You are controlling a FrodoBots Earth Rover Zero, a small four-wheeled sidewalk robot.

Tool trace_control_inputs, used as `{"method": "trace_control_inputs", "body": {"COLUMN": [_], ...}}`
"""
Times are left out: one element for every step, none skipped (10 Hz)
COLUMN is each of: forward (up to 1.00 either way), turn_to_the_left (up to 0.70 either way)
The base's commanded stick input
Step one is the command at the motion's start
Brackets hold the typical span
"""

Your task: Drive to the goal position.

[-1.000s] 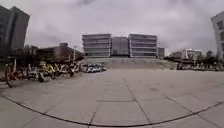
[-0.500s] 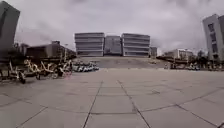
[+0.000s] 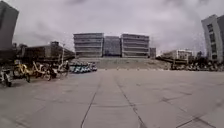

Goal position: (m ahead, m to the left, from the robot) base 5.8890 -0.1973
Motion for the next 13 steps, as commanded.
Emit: {"method": "trace_control_inputs", "body": {"forward": [1.0, 1.0, 1.0, 1.0, 1.0, 1.0, 1.0, 1.0, 1.0, 1.0, 1.0, 1.0, 1.0], "turn_to_the_left": [0.0, 0.0, 0.0, 0.0, 0.0, 0.0, 0.0, 0.0, 0.0, 0.0, 0.0, -0.03, -0.08]}}
